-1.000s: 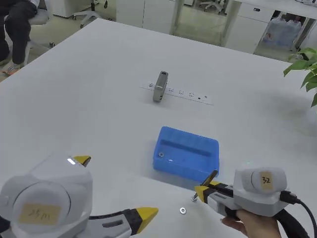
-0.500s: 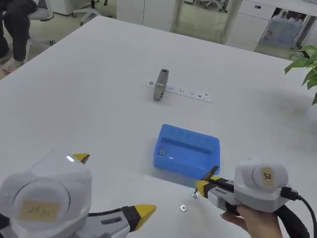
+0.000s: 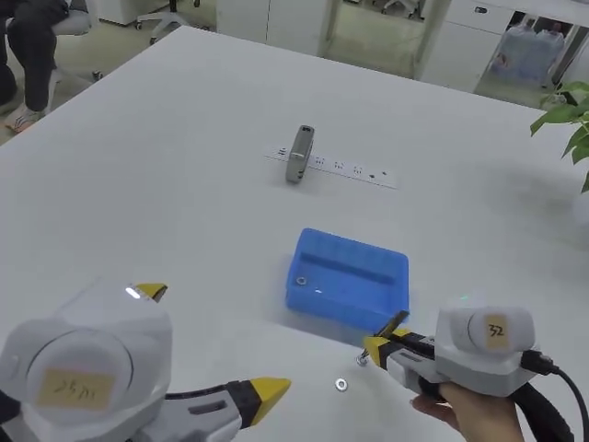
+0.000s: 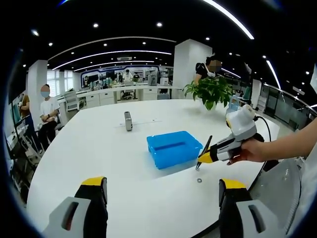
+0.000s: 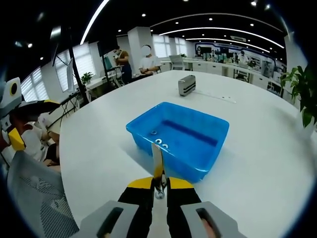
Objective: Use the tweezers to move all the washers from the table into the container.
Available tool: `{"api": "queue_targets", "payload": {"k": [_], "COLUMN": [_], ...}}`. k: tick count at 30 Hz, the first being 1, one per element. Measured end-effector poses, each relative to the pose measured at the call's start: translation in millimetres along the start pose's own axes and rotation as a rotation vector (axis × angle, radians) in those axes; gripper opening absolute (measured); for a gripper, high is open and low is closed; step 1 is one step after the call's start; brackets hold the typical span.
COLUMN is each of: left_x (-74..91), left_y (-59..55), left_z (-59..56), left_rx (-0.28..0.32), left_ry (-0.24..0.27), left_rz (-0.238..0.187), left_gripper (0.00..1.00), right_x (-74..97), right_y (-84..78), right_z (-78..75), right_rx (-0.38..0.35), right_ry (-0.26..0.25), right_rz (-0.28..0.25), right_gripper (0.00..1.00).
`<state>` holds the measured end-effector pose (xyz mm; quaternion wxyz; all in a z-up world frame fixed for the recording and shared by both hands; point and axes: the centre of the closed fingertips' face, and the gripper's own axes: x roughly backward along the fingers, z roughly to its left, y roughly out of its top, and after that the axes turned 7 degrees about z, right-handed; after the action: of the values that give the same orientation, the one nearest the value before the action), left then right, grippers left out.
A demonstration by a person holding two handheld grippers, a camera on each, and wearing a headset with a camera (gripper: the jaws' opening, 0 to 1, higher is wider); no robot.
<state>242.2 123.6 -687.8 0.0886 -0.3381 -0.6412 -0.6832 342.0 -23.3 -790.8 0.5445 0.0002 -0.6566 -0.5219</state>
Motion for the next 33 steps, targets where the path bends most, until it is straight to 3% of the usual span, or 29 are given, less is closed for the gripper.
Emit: {"api": "queue_targets", "payload": {"k": [33], "left_x": [-0.4], "left_y": [-1.2], "left_z": [3.1], "left_rx": [0.012], "left_ry": [0.001], "left_rz": [-0.003], "left_gripper": [0.95], "right_x": [-1.4], "right_y": [1.1], "right_z": [-5.8], "right_rx": [0.015], "right_ry": [-0.009], "right_rz": [0.041], "right_gripper": [0.06]}}
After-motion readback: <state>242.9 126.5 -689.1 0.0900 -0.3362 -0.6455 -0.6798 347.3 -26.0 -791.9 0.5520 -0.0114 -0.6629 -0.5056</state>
